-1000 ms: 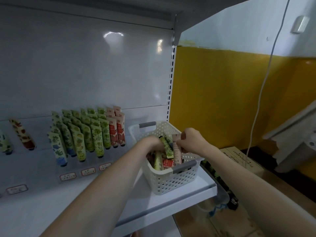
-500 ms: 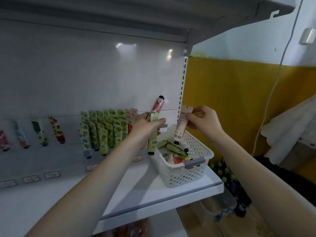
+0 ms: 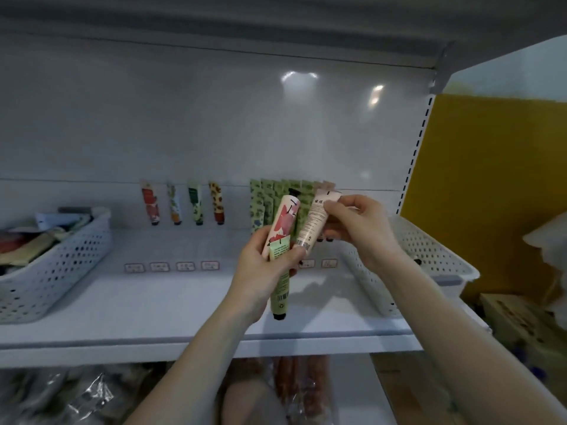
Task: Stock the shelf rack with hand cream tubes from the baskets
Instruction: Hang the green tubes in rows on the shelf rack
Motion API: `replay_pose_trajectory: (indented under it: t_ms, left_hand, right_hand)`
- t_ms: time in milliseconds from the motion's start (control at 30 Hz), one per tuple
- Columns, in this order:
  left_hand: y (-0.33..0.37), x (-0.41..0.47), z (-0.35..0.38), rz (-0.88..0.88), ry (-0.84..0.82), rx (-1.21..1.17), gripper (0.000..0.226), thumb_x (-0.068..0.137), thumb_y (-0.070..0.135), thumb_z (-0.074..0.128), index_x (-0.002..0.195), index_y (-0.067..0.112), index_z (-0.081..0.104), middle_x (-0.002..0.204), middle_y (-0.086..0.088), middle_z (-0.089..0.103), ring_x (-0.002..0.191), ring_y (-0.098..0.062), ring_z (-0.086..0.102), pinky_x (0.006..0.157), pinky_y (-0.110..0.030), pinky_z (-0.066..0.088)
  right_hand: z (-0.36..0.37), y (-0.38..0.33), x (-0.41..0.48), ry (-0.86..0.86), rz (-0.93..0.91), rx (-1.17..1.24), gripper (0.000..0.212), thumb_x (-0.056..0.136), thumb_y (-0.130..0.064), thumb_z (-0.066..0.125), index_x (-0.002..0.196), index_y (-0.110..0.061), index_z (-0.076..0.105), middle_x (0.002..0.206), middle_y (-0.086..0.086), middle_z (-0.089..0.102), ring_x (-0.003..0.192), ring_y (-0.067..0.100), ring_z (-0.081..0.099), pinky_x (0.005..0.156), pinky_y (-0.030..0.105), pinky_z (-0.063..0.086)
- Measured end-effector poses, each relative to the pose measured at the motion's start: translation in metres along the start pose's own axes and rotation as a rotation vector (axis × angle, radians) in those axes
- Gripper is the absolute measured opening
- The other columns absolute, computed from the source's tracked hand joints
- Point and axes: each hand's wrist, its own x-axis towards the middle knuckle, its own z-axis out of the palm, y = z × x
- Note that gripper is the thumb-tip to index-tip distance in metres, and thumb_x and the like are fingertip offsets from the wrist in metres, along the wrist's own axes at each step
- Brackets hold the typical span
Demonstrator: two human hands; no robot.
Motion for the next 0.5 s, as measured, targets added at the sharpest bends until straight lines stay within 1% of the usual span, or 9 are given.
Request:
replay_pose_trajectory:
  t_ms: [100, 133, 200, 267, 300, 333, 400, 467, 500]
  left_hand:
    - [-0.002, -0.004, -0.011, -0.033, 0.013, -0.034, 0.03, 0.079, 0.004, 0.069, 0.1, 0.022, 0.06, 0.091, -0.001, 0.069, 0.074, -0.012, 0.066, 0.062, -0.024, 0.054]
    - [-0.002, -0.005, -0.014, -0.056, 0.003, -0.078, 0.03, 0.077, 0.003, 0.069, 0.101, 0.02, 0.061, 0.09, -0.003, 0.069, 0.074, -0.013, 0.067, 0.062, -0.025, 0.055]
    - [-0.001, -0.006, -0.019, -0.111, -0.04, -0.202, 0.033, 0.071, 0.006, 0.07, 0.101, 0.015, 0.061, 0.088, -0.007, 0.07, 0.074, -0.016, 0.069, 0.06, -0.026, 0.055]
    - [0.0, -0.008, -0.023, -0.166, -0.099, -0.297, 0.037, 0.064, 0.011, 0.069, 0.1, 0.013, 0.059, 0.087, -0.009, 0.072, 0.075, -0.02, 0.07, 0.06, -0.027, 0.056]
    - [0.0, -0.009, -0.023, -0.18, -0.119, -0.318, 0.037, 0.064, 0.012, 0.068, 0.099, 0.013, 0.058, 0.087, -0.009, 0.073, 0.076, -0.021, 0.071, 0.061, -0.028, 0.057]
    - [-0.001, -0.009, -0.024, -0.183, -0.127, -0.324, 0.037, 0.064, 0.012, 0.068, 0.099, 0.013, 0.058, 0.086, -0.008, 0.073, 0.077, -0.022, 0.071, 0.063, -0.029, 0.058]
    - [-0.004, -0.009, -0.024, -0.17, -0.111, -0.305, 0.037, 0.064, 0.013, 0.068, 0.1, 0.016, 0.058, 0.085, -0.008, 0.073, 0.081, -0.023, 0.071, 0.068, -0.032, 0.058]
    - [-0.007, -0.008, -0.022, -0.153, -0.093, -0.274, 0.039, 0.063, 0.015, 0.07, 0.101, 0.019, 0.06, 0.091, -0.009, 0.073, 0.087, -0.025, 0.07, 0.07, -0.032, 0.058]
    - [-0.009, -0.008, -0.021, -0.15, -0.083, -0.264, 0.039, 0.064, 0.015, 0.071, 0.101, 0.019, 0.061, 0.094, -0.011, 0.072, 0.088, -0.026, 0.07, 0.07, -0.032, 0.058]
  right_hand:
    - [0.009, 0.003, -0.003, -0.093, 0.035, 0.002, 0.007, 0.087, -0.014, 0.062, 0.084, -0.009, 0.058, 0.074, 0.007, 0.067, 0.059, 0.012, 0.064, 0.055, 0.022, 0.055]
    - [0.009, 0.003, -0.003, -0.159, 0.062, 0.023, 0.01, 0.087, -0.019, 0.062, 0.088, -0.009, 0.059, 0.077, 0.005, 0.067, 0.064, 0.012, 0.064, 0.059, 0.023, 0.055]
    - [0.009, 0.005, -0.004, -0.322, 0.143, 0.113, 0.027, 0.082, -0.031, 0.06, 0.097, -0.008, 0.059, 0.082, 0.006, 0.065, 0.071, 0.014, 0.064, 0.069, 0.029, 0.054]
    - [0.008, 0.004, -0.005, -0.429, 0.198, 0.2, 0.039, 0.074, -0.036, 0.058, 0.1, -0.007, 0.058, 0.085, 0.008, 0.064, 0.075, 0.015, 0.065, 0.069, 0.029, 0.057]
    - [0.008, 0.004, -0.006, -0.446, 0.198, 0.216, 0.039, 0.072, -0.035, 0.058, 0.099, -0.007, 0.059, 0.085, 0.008, 0.064, 0.074, 0.016, 0.065, 0.07, 0.029, 0.057]
    - [0.009, 0.005, -0.006, -0.436, 0.183, 0.206, 0.036, 0.07, -0.033, 0.059, 0.096, -0.008, 0.059, 0.082, 0.007, 0.064, 0.071, 0.016, 0.064, 0.072, 0.032, 0.056]
    - [0.011, 0.007, -0.005, -0.35, 0.131, 0.118, 0.026, 0.071, -0.03, 0.063, 0.086, -0.009, 0.059, 0.071, 0.002, 0.063, 0.066, 0.015, 0.062, 0.08, 0.04, 0.053]
    - [0.015, 0.01, -0.005, -0.234, 0.081, 0.009, 0.016, 0.078, -0.025, 0.065, 0.081, -0.01, 0.058, 0.061, -0.003, 0.064, 0.063, 0.014, 0.062, 0.081, 0.044, 0.053]
    - [0.017, 0.011, -0.005, -0.201, 0.061, -0.02, 0.014, 0.082, -0.024, 0.064, 0.081, -0.011, 0.057, 0.06, -0.004, 0.064, 0.063, 0.014, 0.062, 0.079, 0.043, 0.055]
